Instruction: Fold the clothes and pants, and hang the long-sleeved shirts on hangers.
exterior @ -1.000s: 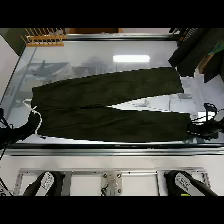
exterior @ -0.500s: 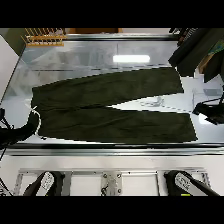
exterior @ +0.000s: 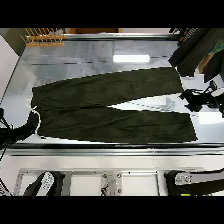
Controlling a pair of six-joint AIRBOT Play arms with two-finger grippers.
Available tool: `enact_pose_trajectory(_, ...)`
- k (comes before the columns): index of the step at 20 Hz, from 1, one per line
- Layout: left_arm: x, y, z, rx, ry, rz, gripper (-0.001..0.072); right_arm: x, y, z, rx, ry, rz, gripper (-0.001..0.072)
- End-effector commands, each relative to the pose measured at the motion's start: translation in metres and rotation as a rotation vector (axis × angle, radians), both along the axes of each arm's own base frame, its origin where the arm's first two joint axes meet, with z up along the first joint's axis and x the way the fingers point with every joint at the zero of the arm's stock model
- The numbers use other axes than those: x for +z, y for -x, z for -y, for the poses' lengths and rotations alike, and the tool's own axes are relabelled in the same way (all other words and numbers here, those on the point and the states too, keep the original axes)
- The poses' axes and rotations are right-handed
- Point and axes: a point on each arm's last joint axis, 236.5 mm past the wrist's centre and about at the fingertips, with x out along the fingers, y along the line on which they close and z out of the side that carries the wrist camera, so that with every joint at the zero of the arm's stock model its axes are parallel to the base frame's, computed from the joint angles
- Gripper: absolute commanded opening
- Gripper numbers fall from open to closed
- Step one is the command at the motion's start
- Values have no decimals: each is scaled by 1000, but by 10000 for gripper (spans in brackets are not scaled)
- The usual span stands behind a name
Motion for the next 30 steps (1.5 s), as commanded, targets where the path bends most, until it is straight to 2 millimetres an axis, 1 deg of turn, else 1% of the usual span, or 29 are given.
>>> enact_pose_trajectory(1, 0, 0, 0, 2, -1, 0, 14, -22, -40, -19, 3, 4, 51, 640)
enact_pose_trajectory(3, 0, 0, 0, 2, -1, 0, 14, -25, -60, -33, 32, 25, 81, 640)
enact_pose_trajectory(5, 0, 0, 0, 2, -1, 0, 14, -31, -74, -46, 59, 22, 84, 640)
enact_pose_trajectory(7, 0, 0, 0, 2, 0, 0, 14, -37, -85, -54, 77, 20, 86, 640)
enact_pose_trajectory(9, 0, 0, 0, 2, 0, 0, 14, -39, -91, -58, 85, 22, 91, 635)
enact_pose_trajectory(11, 0, 0, 0, 2, 0, 0, 14, -37, -95, -54, 77, 37, 108, 347)
enact_pose_trajectory(12, 0, 0, 0, 2, 1, 0, 14, -36, -95, -52, 75, 39, 110, 167)
enact_pose_trajectory(13, 0, 1, 0, 1, 2, -2, 14, -35, -93, -53, 78, 33, 104, 30)
enact_pose_trajectory(14, 0, 1, 1, 0, 4, -3, 14, -31, -89, -53, 93, 33, 92, 25)
enact_pose_trajectory(16, 0, 1, 1, -1, 5, -5, 14, -19, -72, -54, 163, 72, 48, 25)
enact_pose_trajectory(18, 0, 1, 1, -1, 5, -5, 14, -10, -46, -54, 226, 137, -20, 25)
enact_pose_trajectory(20, -1, 2, 2, -2, 8, -7, 14, -7, -13, -50, 239, 200, -98, 25)
enact_pose_trajectory(23, -1, 2, 2, -2, 8, -7, 14, -12, 27, -53, 212, 201, -155, 25)
enact_pose_trajectory(25, -1, 2, 2, -2, 8, -7, 14, -17, 41, -56, 207, 195, -170, 26)
enact_pose_trajectory(27, -1, 2, 2, -2, 8, -7, 15, -18, 44, -58, 207, 184, -176, 31)
enact_pose_trajectory(28, -1, 2, 2, -3, 9, -8, 14, -16, 46, -60, 210, 177, -185, 47)
enact_pose_trajectory(29, -1, 2, 3, -4, 12, -10, 14, -11, 49, -59, 212, 175, -191, 275)
enact_pose_trajectory(30, -1, 3, 4, -5, 15, -13, 14, -2, 52, -56, 209, 172, -193, 580)
